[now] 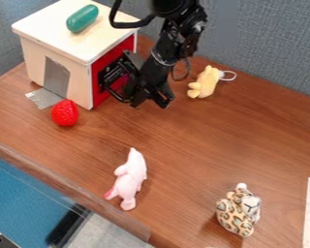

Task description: Pull drawer out

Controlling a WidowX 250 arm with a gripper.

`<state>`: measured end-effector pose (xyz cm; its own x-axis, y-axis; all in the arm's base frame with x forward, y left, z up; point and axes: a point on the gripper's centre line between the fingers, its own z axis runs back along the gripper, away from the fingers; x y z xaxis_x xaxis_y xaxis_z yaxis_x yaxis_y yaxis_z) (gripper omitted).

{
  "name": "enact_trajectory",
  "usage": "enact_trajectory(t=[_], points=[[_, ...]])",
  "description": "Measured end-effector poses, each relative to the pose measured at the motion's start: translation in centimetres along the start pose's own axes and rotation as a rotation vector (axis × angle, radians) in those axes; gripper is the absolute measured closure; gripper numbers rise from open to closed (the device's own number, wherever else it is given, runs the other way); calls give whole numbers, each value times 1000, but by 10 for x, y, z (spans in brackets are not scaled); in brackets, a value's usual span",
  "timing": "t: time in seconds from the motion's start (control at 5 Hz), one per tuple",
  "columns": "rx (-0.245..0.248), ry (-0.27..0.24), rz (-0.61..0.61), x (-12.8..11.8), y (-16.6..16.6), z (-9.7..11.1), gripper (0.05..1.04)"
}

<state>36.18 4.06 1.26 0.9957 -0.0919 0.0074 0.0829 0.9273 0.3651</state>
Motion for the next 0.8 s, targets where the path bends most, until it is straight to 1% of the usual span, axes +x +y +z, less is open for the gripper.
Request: enact_trajectory(t=[0.2,0.4,0.6,0.8], points=[[-15,-9,-14,-3,-10,4,952],[-45,-46,-46,-4,-30,24,954],[-58,-67,-83,-5,-48,36,954],[-72,-63,-97,-6,-59,42,954]])
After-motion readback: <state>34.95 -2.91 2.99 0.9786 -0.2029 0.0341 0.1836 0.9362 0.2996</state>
